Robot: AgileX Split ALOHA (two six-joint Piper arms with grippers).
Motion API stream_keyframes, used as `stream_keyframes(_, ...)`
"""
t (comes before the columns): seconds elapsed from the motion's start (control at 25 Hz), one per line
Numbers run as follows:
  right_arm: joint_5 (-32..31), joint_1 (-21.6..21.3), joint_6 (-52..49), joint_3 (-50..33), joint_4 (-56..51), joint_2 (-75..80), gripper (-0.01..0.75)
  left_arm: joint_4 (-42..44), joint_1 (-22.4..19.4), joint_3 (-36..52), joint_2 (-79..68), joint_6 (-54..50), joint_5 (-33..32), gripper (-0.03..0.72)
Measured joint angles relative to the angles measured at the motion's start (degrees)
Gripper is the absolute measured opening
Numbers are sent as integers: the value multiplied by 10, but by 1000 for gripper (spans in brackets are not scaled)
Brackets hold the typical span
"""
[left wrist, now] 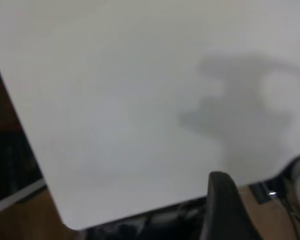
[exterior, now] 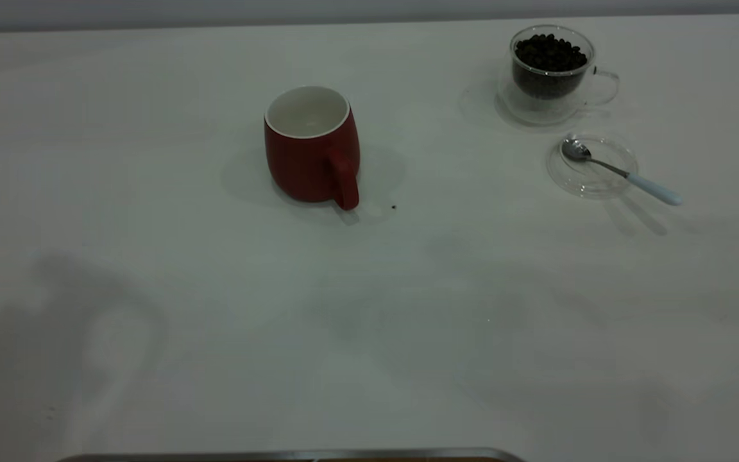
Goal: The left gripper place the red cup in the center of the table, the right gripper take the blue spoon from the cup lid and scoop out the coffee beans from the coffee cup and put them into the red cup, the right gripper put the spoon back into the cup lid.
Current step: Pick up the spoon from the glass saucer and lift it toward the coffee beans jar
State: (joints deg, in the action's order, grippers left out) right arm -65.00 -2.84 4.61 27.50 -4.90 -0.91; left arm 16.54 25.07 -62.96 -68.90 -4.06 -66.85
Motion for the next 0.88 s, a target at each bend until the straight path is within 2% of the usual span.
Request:
stream_keyframes(0.28,0,0,0,0,0,0,350,-64,-9,139,228,0,0,451)
stream_keyframes(0.56,0,0,0,0,0,0,350,-101,-130,248,429,1,0,451)
stream_keyframes(0.76,0,0,0,0,0,0,350,-107,-190,329,539,7,3,451)
stream_keyframes(0.88,0,0,0,0,0,0,350,-132,-216,345,595,35,10,451)
